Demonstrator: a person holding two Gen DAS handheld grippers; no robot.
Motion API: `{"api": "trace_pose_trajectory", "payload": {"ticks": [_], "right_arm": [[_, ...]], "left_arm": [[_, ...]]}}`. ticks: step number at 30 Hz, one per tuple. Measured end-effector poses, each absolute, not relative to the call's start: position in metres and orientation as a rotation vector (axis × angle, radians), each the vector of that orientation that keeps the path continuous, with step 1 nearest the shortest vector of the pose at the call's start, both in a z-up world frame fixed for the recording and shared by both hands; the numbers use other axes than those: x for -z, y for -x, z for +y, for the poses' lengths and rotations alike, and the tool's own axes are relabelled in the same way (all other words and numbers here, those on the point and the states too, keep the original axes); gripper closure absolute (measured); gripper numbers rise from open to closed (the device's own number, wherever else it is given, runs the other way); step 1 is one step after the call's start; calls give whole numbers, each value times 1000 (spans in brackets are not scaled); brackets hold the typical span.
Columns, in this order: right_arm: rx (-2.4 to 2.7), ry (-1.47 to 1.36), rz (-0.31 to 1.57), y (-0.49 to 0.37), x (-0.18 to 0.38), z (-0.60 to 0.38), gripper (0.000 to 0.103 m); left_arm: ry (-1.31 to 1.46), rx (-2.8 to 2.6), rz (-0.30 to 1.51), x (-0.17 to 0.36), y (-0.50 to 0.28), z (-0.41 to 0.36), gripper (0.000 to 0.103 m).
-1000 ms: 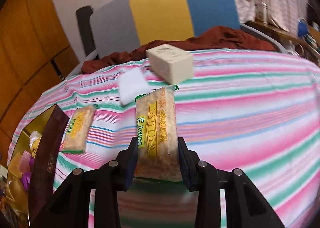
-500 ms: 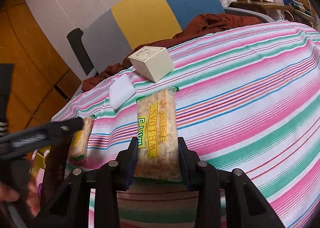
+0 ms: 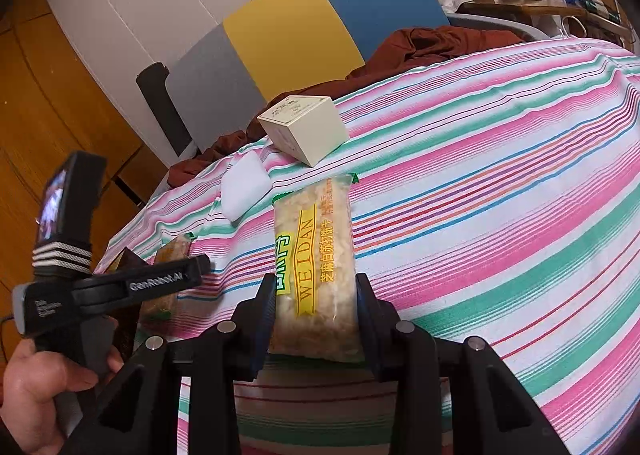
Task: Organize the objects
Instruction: 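Grasp the second WEIDAN biscuit packet with the left tool while the right tool holds its packet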
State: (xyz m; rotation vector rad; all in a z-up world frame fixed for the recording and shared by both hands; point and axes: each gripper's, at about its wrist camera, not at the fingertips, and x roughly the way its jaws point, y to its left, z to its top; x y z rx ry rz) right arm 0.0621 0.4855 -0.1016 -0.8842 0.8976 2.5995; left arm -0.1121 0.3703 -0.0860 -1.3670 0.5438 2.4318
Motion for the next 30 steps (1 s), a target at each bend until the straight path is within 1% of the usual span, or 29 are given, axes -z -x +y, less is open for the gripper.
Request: {"api": "trace_pose_trajectory", "payload": {"ticks": [4,5,6,8,9,10,12,16,23,30], "right_arm": [[-2600,883,894,-62,101,485,66],[-2600,882,894,-63,101,485,66],[-2600,882,896,-63,101,485,65],[-2601,880,899,-63,101,485,66],[-2601,880,898,-63,101,485,66],[-2601,880,895,-63,101,485,65],[-2601,881,892,-62,101,484,65],[-2601,881,891,-62,101,484,65],[-2598,886,866,-61,100,483,65],[-2587,898,804,-59,98,478,66]], "left_arm": [[1360,-2440,537,91,110,371,9],[1352,-2447,534,91,110,371,10],[1338,-2458,531,89,109,370,13],[1289,-2451,524,85,104,370,36],[1284,-2412,498,84,102,372,51],[1274,-2396,510,83,99,374,55],[1241,-2387,571,84,92,380,56],[1217,-2374,555,85,84,373,56],[1225,-2314,418,80,52,354,57],[1193,-2223,258,64,16,333,58]]}}
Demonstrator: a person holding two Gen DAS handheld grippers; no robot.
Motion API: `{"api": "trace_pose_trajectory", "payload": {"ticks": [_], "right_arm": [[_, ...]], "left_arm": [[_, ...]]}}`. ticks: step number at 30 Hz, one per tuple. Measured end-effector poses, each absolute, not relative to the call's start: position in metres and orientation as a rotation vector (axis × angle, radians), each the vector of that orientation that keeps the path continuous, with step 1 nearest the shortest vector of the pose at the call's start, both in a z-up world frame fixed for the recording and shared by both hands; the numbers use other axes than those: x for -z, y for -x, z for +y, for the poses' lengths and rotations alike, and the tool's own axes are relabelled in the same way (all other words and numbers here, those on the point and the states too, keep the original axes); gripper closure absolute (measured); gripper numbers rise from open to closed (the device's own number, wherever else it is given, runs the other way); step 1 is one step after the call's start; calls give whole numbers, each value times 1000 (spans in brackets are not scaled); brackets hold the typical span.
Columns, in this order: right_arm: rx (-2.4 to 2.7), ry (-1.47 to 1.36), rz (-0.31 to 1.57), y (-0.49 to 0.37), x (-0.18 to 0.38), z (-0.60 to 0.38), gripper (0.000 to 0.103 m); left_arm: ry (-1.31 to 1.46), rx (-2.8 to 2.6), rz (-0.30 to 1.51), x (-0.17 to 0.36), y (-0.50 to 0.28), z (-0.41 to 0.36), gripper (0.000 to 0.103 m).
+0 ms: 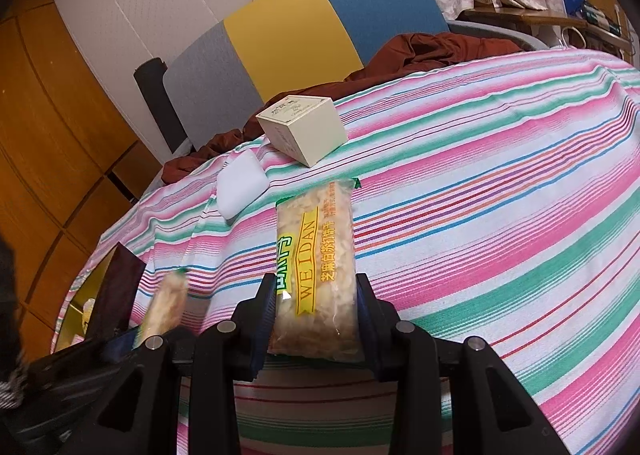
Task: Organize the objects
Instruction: 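Grasp the second WEIDAN biscuit packet with the left tool while the right tool holds its packet, then carry both biscuit packets over the gold tray and open both tools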
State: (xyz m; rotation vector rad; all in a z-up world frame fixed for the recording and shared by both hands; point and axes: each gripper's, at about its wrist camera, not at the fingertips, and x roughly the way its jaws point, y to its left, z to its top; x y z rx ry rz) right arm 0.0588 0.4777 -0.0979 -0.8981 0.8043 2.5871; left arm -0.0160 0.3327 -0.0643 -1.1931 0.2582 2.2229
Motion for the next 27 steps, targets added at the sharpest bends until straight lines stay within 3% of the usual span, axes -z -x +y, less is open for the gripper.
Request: {"api": "trace_pose_trajectory", "payload": {"ticks": [9,20,27], "right_arm": [[-2564,873,721,-68,91,469,66],[-2605,931,599,-71,81,438,66],[-2688,947,628,-73,71,399,66]], "left_arm": [[1119,-2194,1,24,4,271,58],[1066,-2264,-140,-3,13,196,58],[1110,-2349,-253,-2,47,140,58]]}}
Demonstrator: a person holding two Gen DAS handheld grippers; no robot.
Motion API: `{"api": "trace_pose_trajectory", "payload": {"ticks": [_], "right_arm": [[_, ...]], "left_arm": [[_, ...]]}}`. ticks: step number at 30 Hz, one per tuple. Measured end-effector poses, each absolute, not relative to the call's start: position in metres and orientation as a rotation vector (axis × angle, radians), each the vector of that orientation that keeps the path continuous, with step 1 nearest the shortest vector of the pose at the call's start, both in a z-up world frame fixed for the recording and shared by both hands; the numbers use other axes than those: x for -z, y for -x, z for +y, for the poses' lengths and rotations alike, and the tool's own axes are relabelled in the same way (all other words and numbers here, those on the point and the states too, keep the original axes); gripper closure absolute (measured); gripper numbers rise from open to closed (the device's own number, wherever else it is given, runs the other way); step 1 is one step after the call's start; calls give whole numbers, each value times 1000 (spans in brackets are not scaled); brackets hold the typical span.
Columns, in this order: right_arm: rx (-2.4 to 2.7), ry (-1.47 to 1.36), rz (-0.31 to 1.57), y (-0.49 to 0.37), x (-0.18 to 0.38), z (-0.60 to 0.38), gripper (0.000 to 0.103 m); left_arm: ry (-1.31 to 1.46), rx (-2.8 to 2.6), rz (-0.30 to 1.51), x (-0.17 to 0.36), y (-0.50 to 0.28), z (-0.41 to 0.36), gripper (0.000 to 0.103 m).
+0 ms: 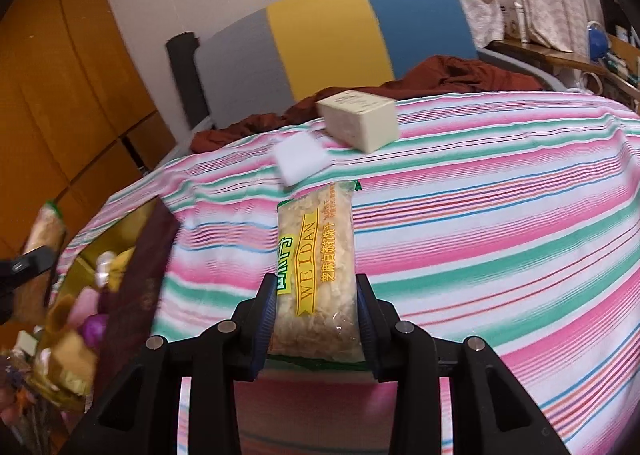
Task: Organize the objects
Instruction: 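Carry both biscuit packets over the gold tray and open both tools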
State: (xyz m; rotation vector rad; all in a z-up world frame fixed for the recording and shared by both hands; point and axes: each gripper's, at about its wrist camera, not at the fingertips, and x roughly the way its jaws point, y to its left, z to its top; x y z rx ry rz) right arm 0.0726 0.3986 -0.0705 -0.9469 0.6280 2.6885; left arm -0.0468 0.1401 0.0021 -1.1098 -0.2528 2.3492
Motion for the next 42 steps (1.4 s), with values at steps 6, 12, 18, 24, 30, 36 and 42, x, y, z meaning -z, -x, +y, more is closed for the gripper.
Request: {"api": "trace_pose_trajectory", "payload": {"ticks": [6,12,18,24,30,36,42], "right_arm": [[-2756,944,657,-72,58,366,66],[-2806,945,734,-70,43,343,66],[-2872,943,726,-67,26,318,66],[-2902,948,718,-60,18,307,66],[-2916,971,726,-56,16,301,66],[-2943,1009,730,-46,14,295,66],[-2987,1119,669,-16,11,283,66]], "left_arm": [[1159,-2426,-330,7,77,95,58],[1250,-2497,-385,24,110,61,58],[1348,-2522,-399,42,142,46,58],[1422,-2519,-426,55,163,43,58],[1426,-2519,-497,59,169,39,32],[1280,-2591,-498,35,140,29,13],[1202,-2691,-495,29,92,9,3]]}}
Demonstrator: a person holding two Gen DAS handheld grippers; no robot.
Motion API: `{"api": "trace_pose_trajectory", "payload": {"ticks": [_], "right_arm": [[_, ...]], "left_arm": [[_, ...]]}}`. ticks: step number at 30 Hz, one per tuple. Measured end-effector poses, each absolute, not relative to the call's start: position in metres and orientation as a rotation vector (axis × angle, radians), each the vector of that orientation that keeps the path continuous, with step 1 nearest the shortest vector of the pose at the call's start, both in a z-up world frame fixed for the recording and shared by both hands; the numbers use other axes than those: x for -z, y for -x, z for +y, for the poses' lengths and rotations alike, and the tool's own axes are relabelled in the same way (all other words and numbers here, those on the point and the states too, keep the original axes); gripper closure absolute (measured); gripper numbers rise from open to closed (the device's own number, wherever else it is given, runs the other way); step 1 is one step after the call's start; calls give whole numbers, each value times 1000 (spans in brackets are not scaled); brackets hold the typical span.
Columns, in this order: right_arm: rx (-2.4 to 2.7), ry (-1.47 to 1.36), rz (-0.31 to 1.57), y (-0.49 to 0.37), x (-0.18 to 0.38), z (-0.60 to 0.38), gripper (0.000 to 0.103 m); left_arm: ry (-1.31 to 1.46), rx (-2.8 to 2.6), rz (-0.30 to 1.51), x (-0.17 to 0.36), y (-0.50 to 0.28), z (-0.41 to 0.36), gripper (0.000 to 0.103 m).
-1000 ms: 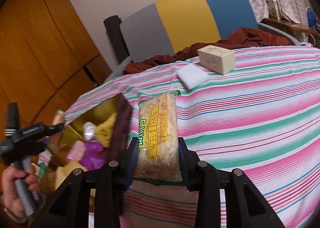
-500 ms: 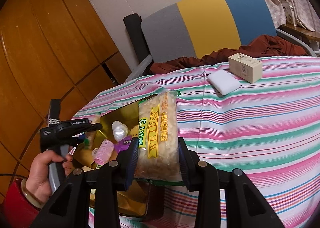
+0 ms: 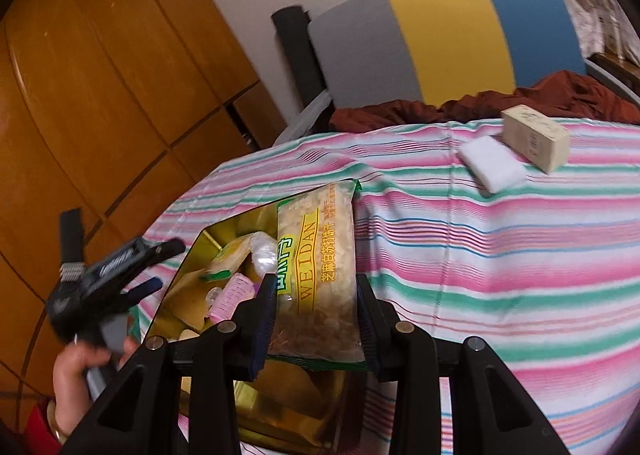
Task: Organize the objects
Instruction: 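Carry both biscuit packets over the gold tray and open both tools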
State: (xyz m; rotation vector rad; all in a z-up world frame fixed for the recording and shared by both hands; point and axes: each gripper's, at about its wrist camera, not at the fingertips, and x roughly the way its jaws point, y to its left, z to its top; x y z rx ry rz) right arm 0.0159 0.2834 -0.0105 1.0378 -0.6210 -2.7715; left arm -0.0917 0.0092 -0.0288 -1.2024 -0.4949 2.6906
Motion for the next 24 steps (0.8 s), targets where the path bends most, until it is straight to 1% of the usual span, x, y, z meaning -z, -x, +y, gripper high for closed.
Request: {"api": "trace_pose_trajectory", "payload": {"ticks": [5,10,15,19,21,24], "right_arm": [[2723,-1105,-543,16,4,270,66],[2670,-1219,-519,52,9,249,66],[2647,-1354,-604,92,24,238,66],[2626,-1431,-701,119,39,238,63],[2621,-1455,-704,123,41,240,63],[2654,-1406,-693,110,32,248,61]], "left_arm": [[1241,-2687,-434,39,67,5,2],[1270,-2662,-457,42,52,-2,2],[1253,-2650,-461,36,40,-6,2],[1234,-2653,-446,30,35,-7,2],[1229,-2658,-446,28,35,-9,2],[1229,-2660,-449,26,31,-11,2]]}}
